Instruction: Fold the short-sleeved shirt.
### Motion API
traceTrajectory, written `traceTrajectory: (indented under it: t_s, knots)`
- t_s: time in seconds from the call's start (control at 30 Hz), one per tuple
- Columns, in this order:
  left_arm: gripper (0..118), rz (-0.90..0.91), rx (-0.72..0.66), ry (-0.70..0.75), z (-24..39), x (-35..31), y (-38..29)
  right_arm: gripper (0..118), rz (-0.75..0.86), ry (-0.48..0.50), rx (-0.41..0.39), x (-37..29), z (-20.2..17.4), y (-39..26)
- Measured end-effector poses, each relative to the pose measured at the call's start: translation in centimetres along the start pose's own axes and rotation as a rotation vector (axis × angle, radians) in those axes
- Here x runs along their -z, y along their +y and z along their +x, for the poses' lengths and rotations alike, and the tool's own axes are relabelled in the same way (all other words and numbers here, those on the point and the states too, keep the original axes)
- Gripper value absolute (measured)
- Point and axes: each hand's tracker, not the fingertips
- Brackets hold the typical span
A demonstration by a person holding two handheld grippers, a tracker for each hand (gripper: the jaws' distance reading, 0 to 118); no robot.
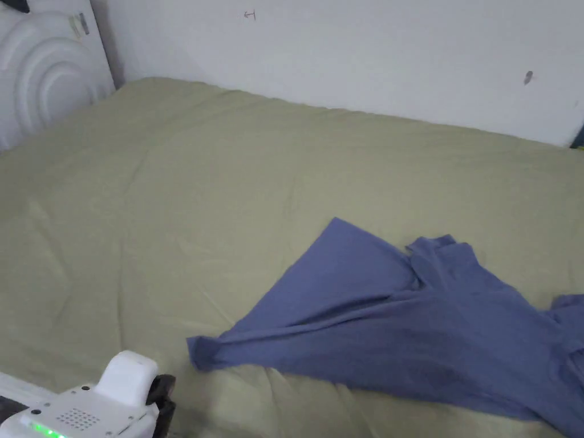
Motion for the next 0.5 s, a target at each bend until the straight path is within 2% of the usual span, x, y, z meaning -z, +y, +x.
traceTrajectory:
  t_s: [0.07,0.13,0.17,0.2,0.23,0.4,0.5]
  knots:
    - [0,0.023,-0.009,0.008,-0.8,2.3,0.8,0,-0.037,-0.015,-0.062,0.6,-0.6,0.1]
    - [0,0.006,0.008,0.008,-2.1,4.2,1.7,0,-0.048,-0.020,-0.068,1.0,-1.2,0.0]
    - [31,-0.003,0.018,0.004,-2.7,5.4,2.4,0,-0.055,-0.017,-0.065,1.2,-1.2,0.1]
    - [78,-0.017,0.023,-0.009,-3.2,6.5,3.0,0,-0.063,-0.019,-0.063,1.3,-1.3,0.2]
    - [109,-0.047,0.034,-0.017,-4.1,7.3,3.4,0,-0.067,-0.021,-0.061,1.4,-1.4,0.3]
    - [109,-0.026,0.064,-0.089,-5.9,10.2,5.0,0,-0.080,-0.044,-0.047,1.9,-1.9,0.4]
    - [108,-0.047,0.130,-0.156,-6.2,11.8,5.0,0,-0.094,-0.056,-0.033,2.4,-1.9,0.4]
